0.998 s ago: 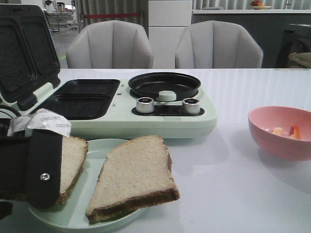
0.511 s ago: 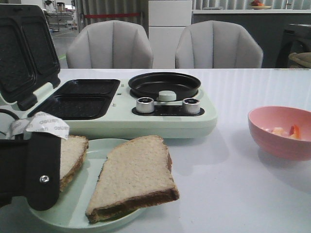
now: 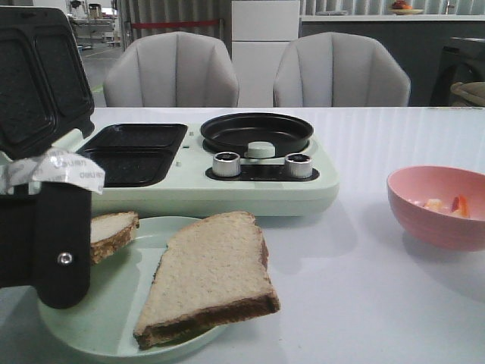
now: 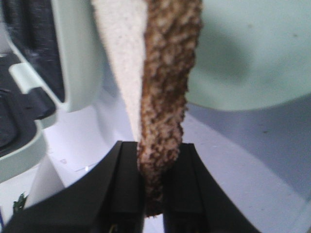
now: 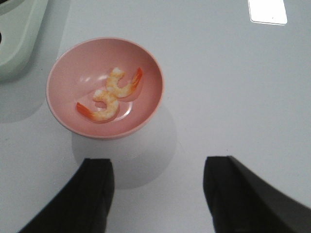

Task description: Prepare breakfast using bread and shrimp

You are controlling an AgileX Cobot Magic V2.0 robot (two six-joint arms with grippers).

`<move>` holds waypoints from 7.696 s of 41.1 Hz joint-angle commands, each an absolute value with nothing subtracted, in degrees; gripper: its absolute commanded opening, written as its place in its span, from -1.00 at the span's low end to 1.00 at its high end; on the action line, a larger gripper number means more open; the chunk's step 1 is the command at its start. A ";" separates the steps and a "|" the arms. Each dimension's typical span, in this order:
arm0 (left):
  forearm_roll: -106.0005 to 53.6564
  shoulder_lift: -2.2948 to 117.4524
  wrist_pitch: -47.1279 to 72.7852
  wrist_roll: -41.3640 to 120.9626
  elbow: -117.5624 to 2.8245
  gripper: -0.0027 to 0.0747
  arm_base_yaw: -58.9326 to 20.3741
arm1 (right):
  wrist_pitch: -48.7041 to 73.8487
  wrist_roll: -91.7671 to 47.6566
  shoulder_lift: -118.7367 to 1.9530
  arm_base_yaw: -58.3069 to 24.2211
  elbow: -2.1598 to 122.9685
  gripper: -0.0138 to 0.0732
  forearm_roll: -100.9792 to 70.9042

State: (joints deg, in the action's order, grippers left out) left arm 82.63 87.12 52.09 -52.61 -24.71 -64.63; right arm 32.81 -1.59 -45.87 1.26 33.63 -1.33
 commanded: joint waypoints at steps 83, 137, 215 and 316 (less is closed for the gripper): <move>98.24 113.95 39.78 -31.87 -82.78 -0.56 -28.74 | 29.34 -2.09 -45.72 1.54 35.34 0.50 -0.64; 98.14 115.27 40.30 -31.87 -77.50 0.25 -28.23 | 29.34 -2.09 -45.72 1.54 35.34 0.50 -0.64; -1.47 29.55 40.00 0.00 -41.76 0.42 -36.51 | 29.30 -2.09 -45.72 1.54 35.34 0.50 -0.70; -2.04 27.64 38.40 0.00 -38.88 0.42 -36.51 | 40.81 -49.63 -97.98 -19.77 46.89 0.50 -84.68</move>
State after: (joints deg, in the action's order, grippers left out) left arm -1.80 27.50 43.17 0.00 -37.26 -36.23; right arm 38.28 -47.23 -99.07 -19.59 44.99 -81.06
